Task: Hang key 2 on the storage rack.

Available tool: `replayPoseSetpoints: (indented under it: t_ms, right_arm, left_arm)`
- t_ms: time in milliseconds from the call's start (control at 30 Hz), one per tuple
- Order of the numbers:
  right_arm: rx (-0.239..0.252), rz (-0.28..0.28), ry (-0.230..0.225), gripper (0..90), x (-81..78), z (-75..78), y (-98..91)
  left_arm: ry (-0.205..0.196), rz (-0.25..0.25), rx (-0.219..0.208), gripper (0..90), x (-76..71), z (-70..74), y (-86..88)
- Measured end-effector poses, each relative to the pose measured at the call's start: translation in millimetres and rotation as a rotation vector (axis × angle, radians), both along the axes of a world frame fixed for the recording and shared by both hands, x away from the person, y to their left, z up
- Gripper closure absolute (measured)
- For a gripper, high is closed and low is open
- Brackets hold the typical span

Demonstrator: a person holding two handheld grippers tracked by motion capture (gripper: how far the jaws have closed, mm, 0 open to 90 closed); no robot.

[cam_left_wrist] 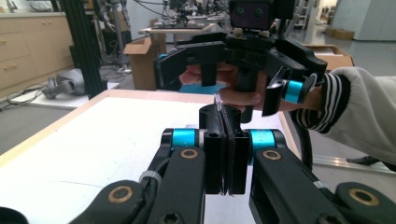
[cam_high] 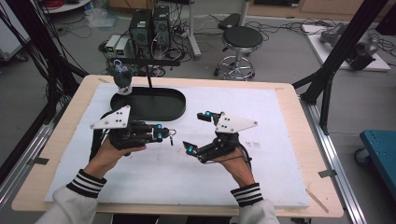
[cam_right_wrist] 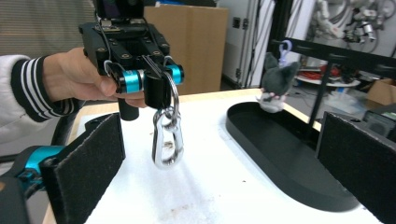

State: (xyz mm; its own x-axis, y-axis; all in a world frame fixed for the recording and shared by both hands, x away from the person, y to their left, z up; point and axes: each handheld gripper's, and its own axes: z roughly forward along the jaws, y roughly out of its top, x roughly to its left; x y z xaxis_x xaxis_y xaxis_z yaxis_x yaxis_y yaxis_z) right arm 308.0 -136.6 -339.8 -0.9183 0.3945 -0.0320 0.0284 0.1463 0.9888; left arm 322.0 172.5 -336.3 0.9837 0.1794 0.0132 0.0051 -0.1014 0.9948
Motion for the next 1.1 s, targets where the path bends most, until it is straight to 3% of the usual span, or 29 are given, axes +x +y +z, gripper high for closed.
replayPoseSetpoints:
  t_ms: [67, 133, 367, 733, 867, 1100]
  right_arm:
    - [-0.005, -0.036, -0.011, 0.5, -2.9, 1.2, -6.4]
    - [0.023, -0.055, -0.021, 0.5, -5.8, -0.9, -14.1]
    - [0.016, -0.196, -0.012, 0.6, -18.1, -23.3, -50.2]
    - [0.038, -0.385, -0.022, 0.6, -38.2, -51.1, -106.1]
    - [0.035, -0.426, -0.027, 0.6, -44.5, -59.6, -118.7]
    - [0.075, -0.481, -0.015, 0.6, -48.0, -75.0, -135.8]
  left_arm:
    - [-0.016, 0.027, -0.006, 88.0, 0.8, 1.1, 2.7]
    - [-0.021, 0.057, -0.019, 88.0, 2.0, 2.0, 5.3]
    - [-0.004, 0.120, -0.005, 87.9, 11.1, 4.4, 10.7]
    - [0.016, 0.214, 0.023, 87.9, 34.2, 23.4, 18.5]
    - [0.018, 0.238, 0.032, 87.9, 42.8, 29.9, 21.0]
    - [0.012, 0.271, 0.057, 87.9, 57.6, 40.8, 18.8]
